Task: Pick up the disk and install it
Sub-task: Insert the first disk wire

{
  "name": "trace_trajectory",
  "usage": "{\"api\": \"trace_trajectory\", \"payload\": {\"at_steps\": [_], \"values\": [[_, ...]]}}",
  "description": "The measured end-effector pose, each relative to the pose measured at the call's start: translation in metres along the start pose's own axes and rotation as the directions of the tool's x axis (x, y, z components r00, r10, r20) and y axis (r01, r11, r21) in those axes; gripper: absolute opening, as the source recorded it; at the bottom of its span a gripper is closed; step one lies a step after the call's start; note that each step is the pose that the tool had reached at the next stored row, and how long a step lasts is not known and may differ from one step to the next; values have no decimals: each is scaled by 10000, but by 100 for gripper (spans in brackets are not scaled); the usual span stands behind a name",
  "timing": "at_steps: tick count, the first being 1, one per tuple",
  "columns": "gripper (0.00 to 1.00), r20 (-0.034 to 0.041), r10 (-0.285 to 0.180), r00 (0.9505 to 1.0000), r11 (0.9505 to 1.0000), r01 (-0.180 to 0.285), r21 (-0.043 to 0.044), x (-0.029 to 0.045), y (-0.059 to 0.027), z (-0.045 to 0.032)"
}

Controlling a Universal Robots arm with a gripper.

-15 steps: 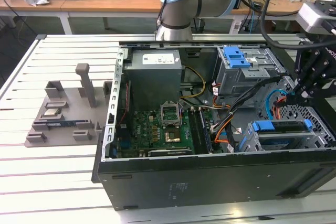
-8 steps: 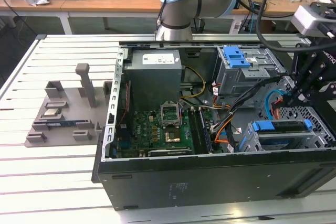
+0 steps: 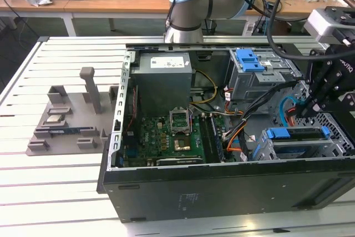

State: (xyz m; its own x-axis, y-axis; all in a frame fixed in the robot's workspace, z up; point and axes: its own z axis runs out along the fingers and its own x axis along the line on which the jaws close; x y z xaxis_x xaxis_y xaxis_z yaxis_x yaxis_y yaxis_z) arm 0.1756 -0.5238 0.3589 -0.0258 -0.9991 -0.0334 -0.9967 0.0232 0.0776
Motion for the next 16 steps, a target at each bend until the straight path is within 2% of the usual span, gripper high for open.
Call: {"api": "trace_trajectory", "payload": {"at_steps": [7, 10, 13, 16], "values": [[17, -1, 0, 10000, 10000, 0, 0, 68, 61, 11], [17, 2, -3, 10000, 10000, 3, -1, 121, 62, 31], [17, 1, -2, 10000, 10000, 2, -4, 122, 18, 37], [17, 1, -17, 10000, 10000, 17, -26, 120, -62, 64]]}}
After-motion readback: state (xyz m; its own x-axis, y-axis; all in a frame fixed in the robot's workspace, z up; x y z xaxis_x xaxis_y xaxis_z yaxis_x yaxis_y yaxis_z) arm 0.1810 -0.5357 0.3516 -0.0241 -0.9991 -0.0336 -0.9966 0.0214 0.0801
